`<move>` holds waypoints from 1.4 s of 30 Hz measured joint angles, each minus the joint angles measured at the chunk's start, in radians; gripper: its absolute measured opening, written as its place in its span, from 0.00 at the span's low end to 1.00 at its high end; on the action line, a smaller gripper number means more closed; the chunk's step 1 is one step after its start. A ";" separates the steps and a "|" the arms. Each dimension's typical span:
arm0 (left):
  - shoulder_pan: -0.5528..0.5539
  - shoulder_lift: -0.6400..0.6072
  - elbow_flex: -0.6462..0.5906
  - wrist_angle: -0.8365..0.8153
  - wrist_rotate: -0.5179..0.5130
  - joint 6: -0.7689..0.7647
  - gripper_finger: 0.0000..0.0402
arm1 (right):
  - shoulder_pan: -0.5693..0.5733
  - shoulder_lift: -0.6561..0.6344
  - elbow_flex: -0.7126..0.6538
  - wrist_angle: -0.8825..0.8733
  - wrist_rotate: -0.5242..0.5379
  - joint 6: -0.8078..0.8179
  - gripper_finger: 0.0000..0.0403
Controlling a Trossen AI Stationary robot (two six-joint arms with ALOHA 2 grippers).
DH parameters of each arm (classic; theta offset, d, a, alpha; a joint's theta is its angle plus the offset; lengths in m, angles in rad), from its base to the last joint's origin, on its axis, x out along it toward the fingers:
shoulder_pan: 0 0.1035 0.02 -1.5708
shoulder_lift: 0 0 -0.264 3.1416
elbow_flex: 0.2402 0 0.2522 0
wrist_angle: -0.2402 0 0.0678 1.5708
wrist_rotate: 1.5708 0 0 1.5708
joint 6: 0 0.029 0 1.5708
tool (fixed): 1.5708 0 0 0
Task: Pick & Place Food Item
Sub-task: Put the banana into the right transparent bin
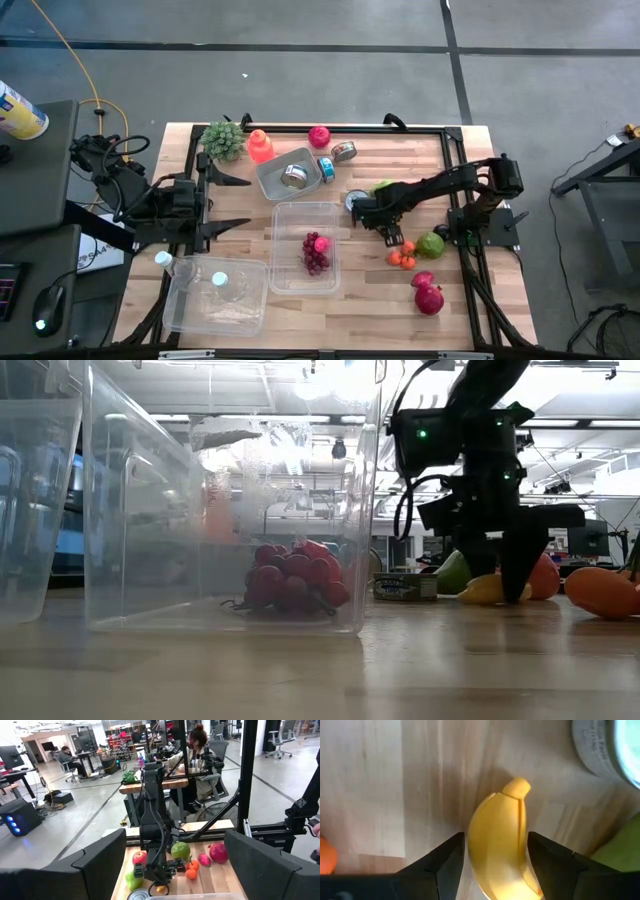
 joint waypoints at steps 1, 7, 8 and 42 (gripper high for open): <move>0.000 0.000 0.000 0.000 0.000 -0.001 0.82 | -0.004 0.000 0.000 -0.001 0.002 0.000 0.51; 0.000 0.003 0.000 -0.001 0.002 -0.031 0.82 | -0.010 -0.001 0.001 0.000 0.000 0.000 0.35; 0.000 0.003 0.000 -0.001 0.002 -0.035 0.82 | -0.010 -0.001 0.002 0.000 0.000 0.000 0.31; 0.000 0.061 0.000 -0.014 0.005 -0.239 0.82 | 0.257 -0.102 0.403 -0.486 0.214 0.840 0.26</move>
